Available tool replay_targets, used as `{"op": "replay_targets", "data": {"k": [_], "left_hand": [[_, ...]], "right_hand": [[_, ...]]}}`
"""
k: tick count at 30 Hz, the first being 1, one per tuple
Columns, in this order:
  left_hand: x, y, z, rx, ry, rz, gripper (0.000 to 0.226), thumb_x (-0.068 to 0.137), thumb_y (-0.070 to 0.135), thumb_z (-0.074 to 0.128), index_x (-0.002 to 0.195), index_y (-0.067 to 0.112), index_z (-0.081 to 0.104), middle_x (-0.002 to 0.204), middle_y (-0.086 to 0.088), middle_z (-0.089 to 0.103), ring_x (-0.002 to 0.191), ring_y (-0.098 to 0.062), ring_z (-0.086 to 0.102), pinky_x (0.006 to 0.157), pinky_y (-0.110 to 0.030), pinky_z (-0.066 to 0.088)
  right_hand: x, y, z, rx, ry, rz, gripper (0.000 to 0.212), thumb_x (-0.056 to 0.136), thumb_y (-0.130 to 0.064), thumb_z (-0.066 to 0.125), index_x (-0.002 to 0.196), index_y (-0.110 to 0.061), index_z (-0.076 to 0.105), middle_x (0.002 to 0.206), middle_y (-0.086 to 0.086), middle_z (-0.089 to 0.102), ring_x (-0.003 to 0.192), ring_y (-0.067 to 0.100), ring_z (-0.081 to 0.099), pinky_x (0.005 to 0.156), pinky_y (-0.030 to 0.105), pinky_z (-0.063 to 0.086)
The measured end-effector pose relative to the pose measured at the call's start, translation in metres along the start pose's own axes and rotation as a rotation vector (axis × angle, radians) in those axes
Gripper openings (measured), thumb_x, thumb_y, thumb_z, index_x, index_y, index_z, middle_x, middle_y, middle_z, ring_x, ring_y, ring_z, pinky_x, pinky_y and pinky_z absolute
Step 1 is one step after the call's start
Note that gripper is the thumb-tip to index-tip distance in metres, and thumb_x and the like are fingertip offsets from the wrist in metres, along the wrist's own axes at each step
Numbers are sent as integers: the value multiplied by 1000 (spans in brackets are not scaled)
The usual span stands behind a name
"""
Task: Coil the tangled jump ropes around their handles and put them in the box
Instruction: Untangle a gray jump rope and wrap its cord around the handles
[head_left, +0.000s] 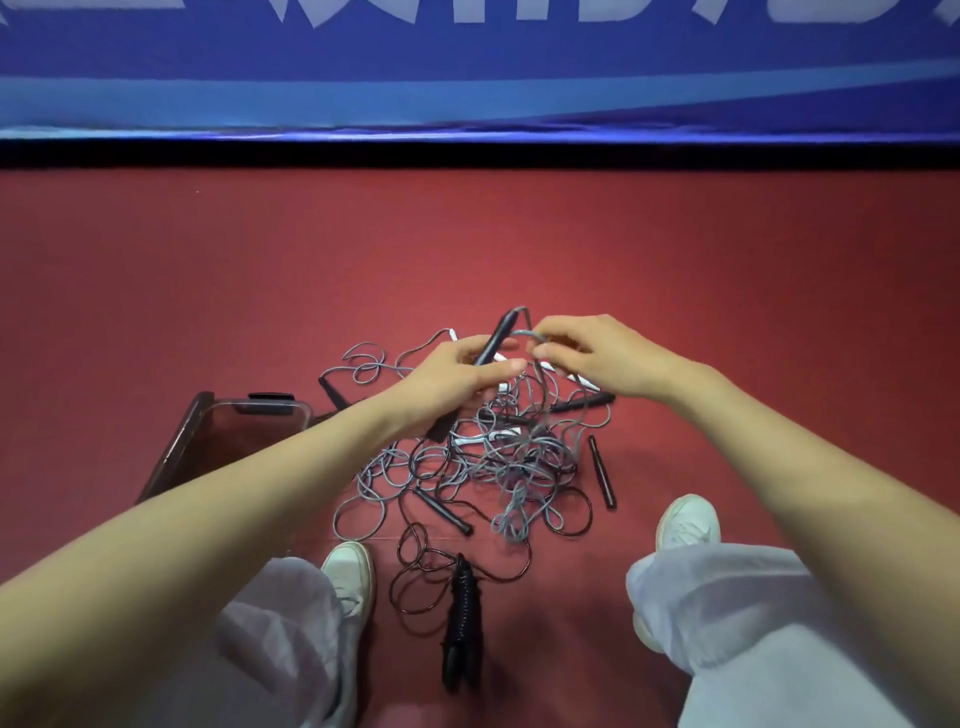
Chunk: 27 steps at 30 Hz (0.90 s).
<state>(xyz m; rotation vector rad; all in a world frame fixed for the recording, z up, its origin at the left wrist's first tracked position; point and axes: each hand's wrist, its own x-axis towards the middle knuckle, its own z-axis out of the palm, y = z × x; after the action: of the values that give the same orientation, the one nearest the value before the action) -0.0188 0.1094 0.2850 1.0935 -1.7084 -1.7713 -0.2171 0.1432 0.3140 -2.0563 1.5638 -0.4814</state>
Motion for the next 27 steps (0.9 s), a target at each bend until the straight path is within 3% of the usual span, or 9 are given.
{"op": "replay_targets", "data": {"k": [4,8,10,12,16,19,21,25,27], "left_hand": [[3,12,0,-193,119,63,10,95,12,56,86,13,55,48,6,42,38,-5,26,38,-17,20],[6,35,-16,-515,108,27,12,96,8,49,85,14,53,46,8,41,34,-2,24,35,-15,18],[9,28,-25,-300,219,-38,7,92,3,53,91,9,55,47,6,42,34,-4,26,35,-17,20],[9,18,-30,-127,287,-113,17,88,-5,56,103,4,55,50,1,43,35,-7,29,36,-16,23],[6,16,-26,-19,179,-164,38,84,-10,56,116,9,55,61,-2,42,39,-8,33,37,-18,28],[3,19,-21,254,120,-227,38,83,-5,58,114,16,52,63,-1,44,44,-10,36,40,-21,31],[3,17,-19,295,115,-261,32,82,-3,58,110,13,54,60,-1,42,45,-11,34,41,-21,29],[4,16,-12,110,96,-176,12,87,3,63,97,9,62,53,2,38,43,-10,29,39,-18,25],[4,17,-6,98,64,-105,13,90,14,66,101,10,63,53,4,39,41,-7,30,39,-17,25]], "right_hand": [[2,5,-5,235,88,31,12,89,-24,68,82,-25,58,68,-8,58,61,5,48,62,19,39],[0,25,15,-101,-259,201,18,96,-21,56,79,-22,54,76,-6,57,73,12,50,62,15,36],[-3,34,19,-137,-280,272,21,100,-15,46,81,-19,55,79,-2,61,76,16,52,59,11,36],[-4,34,10,-112,-148,266,21,101,-19,44,82,-19,53,77,0,61,73,18,51,63,22,39],[-1,9,-6,-92,-18,130,16,100,-21,47,94,-20,62,72,-11,55,73,16,48,63,26,34],[3,5,-12,-160,10,170,23,100,-20,47,107,-15,68,95,1,67,89,19,54,71,28,35],[5,8,-16,-209,36,238,25,100,-20,47,112,-13,67,103,8,68,89,22,55,71,28,35],[6,2,-15,-74,45,239,19,96,-24,56,99,-14,72,70,-8,58,61,5,48,56,19,37],[8,-3,-12,89,31,223,18,92,-25,62,88,-11,71,61,-6,53,54,8,49,59,23,40]]}}
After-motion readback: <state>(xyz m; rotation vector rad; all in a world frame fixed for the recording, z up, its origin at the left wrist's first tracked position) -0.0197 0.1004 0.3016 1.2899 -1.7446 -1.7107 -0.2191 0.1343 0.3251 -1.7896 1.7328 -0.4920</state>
